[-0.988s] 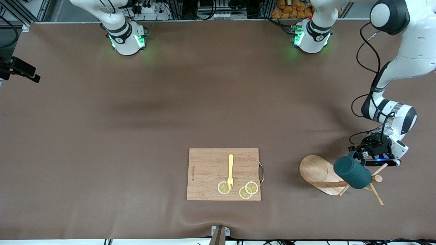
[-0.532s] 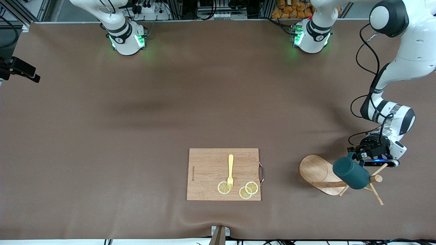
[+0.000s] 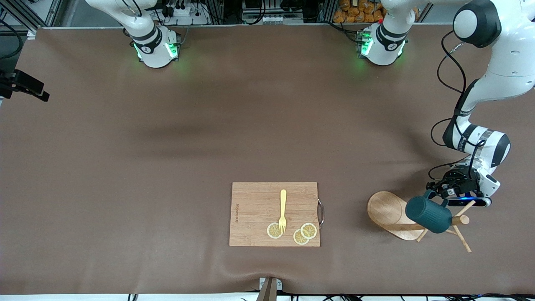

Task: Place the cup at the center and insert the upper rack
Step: 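Open the left gripper and pull it away from the mug handle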

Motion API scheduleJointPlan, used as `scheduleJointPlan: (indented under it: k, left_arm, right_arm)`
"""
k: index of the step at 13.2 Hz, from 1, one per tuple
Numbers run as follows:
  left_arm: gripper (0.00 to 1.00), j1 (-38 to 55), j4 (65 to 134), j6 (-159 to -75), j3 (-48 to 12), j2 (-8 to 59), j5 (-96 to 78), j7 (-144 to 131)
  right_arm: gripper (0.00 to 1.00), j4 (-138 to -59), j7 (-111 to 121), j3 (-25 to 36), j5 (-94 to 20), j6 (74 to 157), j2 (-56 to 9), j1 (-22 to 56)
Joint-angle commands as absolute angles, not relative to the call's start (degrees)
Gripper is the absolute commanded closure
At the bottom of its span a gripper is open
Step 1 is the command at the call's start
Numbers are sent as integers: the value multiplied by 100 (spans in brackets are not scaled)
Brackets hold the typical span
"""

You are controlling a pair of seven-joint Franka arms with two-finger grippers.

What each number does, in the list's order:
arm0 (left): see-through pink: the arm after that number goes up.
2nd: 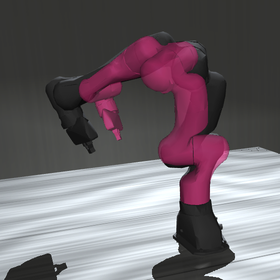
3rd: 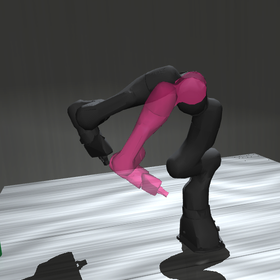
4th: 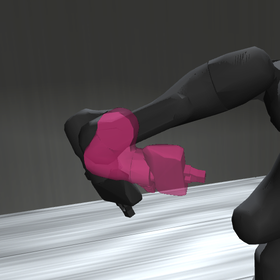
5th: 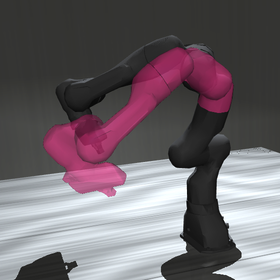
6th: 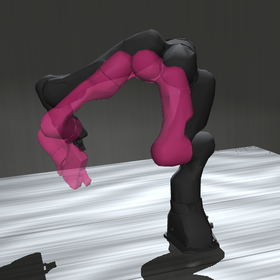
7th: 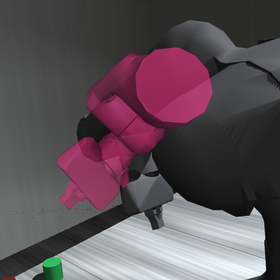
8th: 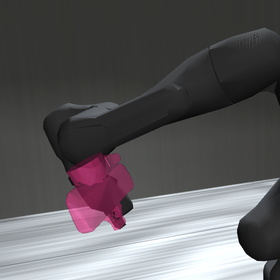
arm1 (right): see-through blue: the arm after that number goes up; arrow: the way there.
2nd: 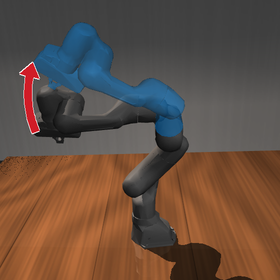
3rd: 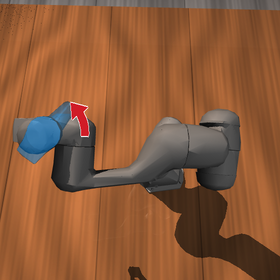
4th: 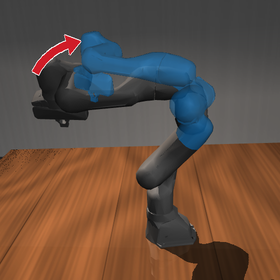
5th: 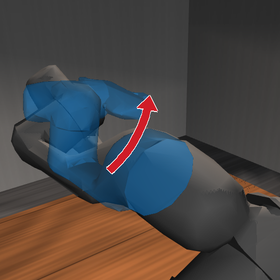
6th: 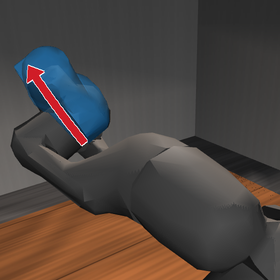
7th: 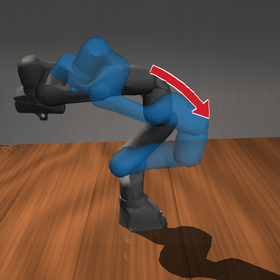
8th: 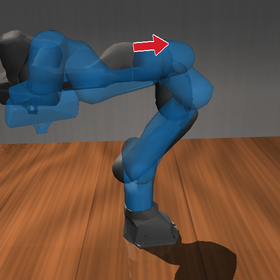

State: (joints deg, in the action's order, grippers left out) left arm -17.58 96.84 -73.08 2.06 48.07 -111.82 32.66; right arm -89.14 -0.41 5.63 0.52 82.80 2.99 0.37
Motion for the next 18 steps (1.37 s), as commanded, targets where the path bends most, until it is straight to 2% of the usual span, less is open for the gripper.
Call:
scheduleJointPlan:
  k: [1,9,14,16,18]
  left_arm:
    - [0,-1811,9519,-7189,141,4896,-11268,3314]
    - [0,-1810,9571,-7189,97,4720,-11189,3252]
    - [0,-1994,9712,-7189,114,4316,-10663,2936]
    - [0,-2091,9825,-7198,132,4036,-10442,2796]
    - [0,-2118,10062,-7347,210,3431,-10179,2367]
  right_arm:
    - [0,-8851,9,571,97,8235,281,53]
    - [0,-8851,9,571,97,8235,281,53]
    - [0,-8851,9,571,88,8244,281,53]
    - [0,-8851,9,571,97,8244,281,53]
    - [0,-8851,9,571,88,8244,281,53]
